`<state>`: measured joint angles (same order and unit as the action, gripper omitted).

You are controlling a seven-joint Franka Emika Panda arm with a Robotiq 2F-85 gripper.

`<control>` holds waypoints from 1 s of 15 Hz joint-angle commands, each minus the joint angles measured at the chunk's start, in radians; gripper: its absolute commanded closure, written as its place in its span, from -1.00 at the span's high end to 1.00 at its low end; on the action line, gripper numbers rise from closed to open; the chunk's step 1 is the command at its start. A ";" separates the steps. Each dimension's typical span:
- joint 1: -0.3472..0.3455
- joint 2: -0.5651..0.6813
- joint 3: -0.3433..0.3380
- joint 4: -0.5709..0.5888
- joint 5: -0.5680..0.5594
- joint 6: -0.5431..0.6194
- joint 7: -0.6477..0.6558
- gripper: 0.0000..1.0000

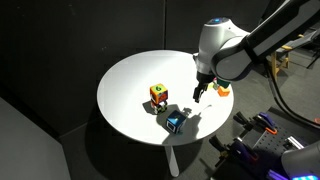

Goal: Put the light blue plushy cube on the orange plushy cube

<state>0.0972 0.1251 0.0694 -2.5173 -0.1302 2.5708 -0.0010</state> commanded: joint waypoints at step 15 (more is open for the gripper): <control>0.035 0.140 0.008 0.107 -0.001 0.037 0.002 1.00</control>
<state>0.1356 0.2659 0.0746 -2.4112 -0.1302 2.6102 0.0006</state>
